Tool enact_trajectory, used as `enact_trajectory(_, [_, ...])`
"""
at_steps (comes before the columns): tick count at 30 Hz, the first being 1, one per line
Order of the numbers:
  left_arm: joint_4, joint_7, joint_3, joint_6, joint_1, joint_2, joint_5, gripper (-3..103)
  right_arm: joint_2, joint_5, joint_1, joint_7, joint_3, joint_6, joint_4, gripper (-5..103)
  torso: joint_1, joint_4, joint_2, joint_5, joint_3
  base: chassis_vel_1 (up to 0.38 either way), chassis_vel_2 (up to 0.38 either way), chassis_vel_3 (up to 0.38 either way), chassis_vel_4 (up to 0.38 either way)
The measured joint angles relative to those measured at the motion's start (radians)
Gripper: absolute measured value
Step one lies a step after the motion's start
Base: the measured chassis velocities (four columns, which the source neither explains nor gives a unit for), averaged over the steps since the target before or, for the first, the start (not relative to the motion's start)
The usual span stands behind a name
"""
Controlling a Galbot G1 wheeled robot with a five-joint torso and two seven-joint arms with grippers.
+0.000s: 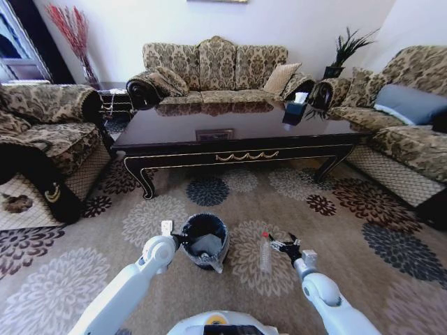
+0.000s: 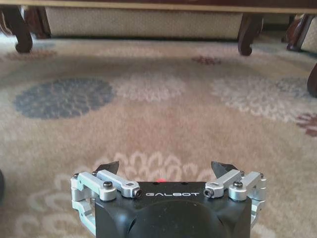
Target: Move to the front of the table and pick up the trash from the floor, then place it into the trash bin.
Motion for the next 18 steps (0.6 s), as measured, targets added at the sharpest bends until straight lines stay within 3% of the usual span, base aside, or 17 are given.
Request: enact_trajectory(18, [-0.010,-0.009,-0.012,0.000,0.019,0.007,0.005,0,0.079,0.017,0.146,0.041,-0.110,-0.045,-0.197,100,0.000,-0.0002,0.000,-0.0003,0.000,0.000,0.000,0.000,0.000])
